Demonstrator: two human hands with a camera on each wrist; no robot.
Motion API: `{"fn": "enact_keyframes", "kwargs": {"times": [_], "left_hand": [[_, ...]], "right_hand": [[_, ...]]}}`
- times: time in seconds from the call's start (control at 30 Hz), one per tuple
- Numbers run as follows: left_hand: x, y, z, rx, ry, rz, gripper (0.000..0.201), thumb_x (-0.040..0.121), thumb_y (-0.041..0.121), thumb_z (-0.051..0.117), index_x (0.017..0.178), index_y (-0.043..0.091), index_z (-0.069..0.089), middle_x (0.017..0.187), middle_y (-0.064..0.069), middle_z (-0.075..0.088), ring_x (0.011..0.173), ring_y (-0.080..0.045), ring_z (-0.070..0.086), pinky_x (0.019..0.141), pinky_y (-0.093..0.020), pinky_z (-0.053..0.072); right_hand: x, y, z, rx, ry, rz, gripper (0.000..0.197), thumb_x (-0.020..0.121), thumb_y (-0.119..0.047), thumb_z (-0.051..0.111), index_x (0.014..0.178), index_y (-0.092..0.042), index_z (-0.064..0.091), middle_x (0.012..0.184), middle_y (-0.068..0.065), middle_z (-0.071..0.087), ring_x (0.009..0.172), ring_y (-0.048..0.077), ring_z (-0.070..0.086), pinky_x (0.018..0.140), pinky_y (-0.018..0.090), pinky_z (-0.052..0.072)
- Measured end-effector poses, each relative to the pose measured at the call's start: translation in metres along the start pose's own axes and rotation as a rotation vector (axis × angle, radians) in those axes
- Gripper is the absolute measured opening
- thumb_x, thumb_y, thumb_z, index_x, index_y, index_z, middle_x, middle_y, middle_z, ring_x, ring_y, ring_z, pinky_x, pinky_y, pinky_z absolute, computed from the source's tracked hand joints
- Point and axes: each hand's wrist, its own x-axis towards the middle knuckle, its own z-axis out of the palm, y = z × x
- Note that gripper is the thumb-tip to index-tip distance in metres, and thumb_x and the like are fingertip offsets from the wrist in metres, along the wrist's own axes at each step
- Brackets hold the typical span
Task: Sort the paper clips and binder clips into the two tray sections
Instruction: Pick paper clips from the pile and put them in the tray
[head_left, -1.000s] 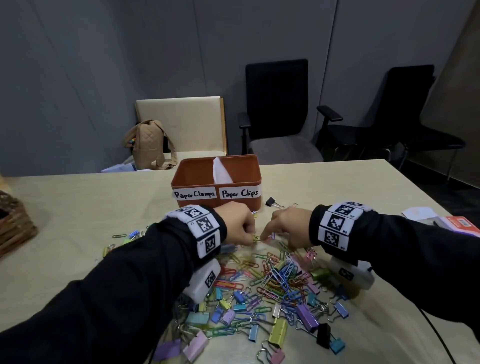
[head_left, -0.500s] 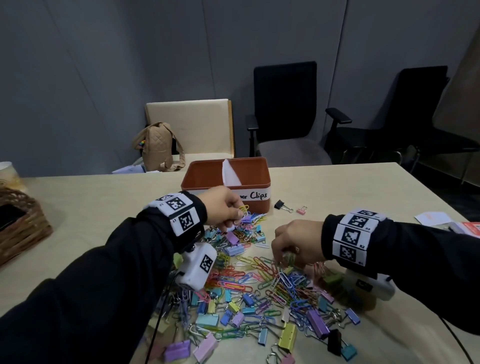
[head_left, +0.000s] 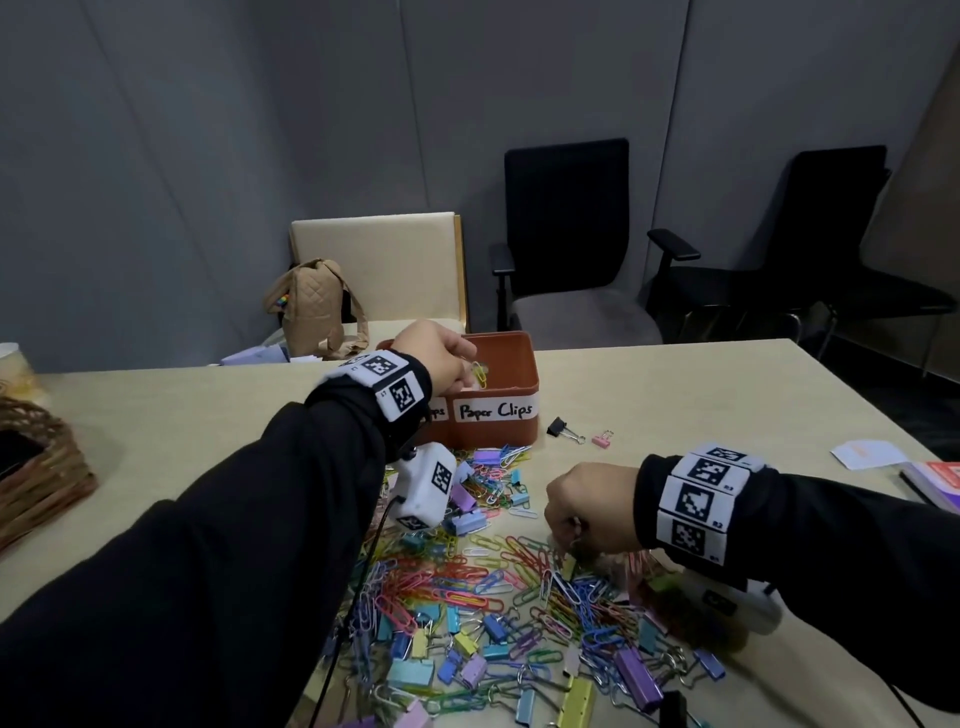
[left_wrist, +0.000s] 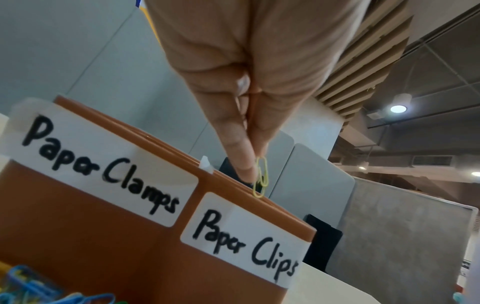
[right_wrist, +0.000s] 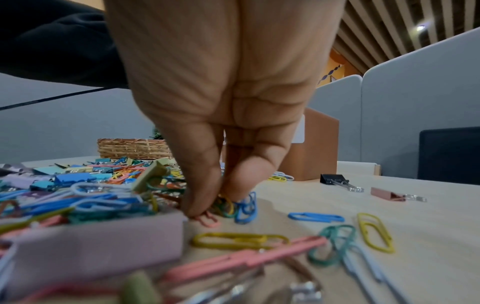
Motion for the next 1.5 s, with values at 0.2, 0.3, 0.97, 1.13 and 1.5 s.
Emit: {"fn": "enact_keyframes", "kwargs": {"times": [0.2,0.3,0.97,1.13,1.5], "left_hand": [[-0.023,-0.003,-0.001,0.110,-0.061,0.180,0.014,0.089,0.005,0.063,0.101,0.013,0.067,0.067,0.001,0.064,0.050,-0.005,0.059,0.049,-0.019,0.050],[-0.040,-0.010,0.000,0.275,-0.213,0.162,0.008,0.086,0.013,0.070,0.093,0.016,0.070,0.069,0.000,0.067,0.052,-0.006,0.057,0.047,-0.017,0.047],[-0.097,-0.041,0.042,0.885,-0.664,0.380,0.044,0.082,0.022,0.073,0.126,0.024,0.062,0.116,-0.003,0.065,0.105,-0.022,0.060,0.088,-0.029,0.049],[-0.096,-0.035,0.046,0.922,-0.635,0.427,0.025,0.088,0.014,0.063,0.113,0.011,0.069,0.110,-0.005,0.068,0.101,-0.022,0.062,0.082,-0.026,0.047],[-0.084,-0.041,0.028,0.790,-0.510,0.351,0.008,0.080,0.022,0.072,0.085,0.015,0.073,0.084,0.003,0.070,0.072,-0.007,0.056,0.058,-0.014,0.039]], "right_hand": [[-0.006,0.000,0.000,0.064,0.035,0.049,0.015,0.083,-0.004,0.055,0.088,-0.016,0.063,0.083,-0.001,0.059,0.079,0.021,0.050,0.068,0.026,0.039],[-0.004,0.005,-0.013,0.194,0.099,0.112,0.015,0.082,-0.004,0.061,0.088,-0.017,0.065,0.070,-0.010,0.051,0.067,0.012,0.048,0.062,0.023,0.039],[0.067,0.045,-0.105,0.947,0.822,0.554,0.022,0.093,-0.008,0.059,0.113,-0.009,0.067,0.094,0.012,0.071,0.073,0.025,0.072,0.071,0.038,0.061],[0.034,0.029,-0.088,0.719,0.691,0.444,0.016,0.087,-0.015,0.068,0.103,-0.015,0.068,0.087,0.006,0.071,0.066,0.018,0.069,0.055,0.028,0.056],[-0.004,-0.027,-0.029,0.133,-0.034,0.124,0.051,0.076,-0.031,0.079,0.124,-0.027,0.062,0.120,-0.009,0.063,0.095,0.007,0.056,0.074,0.018,0.037]]}}
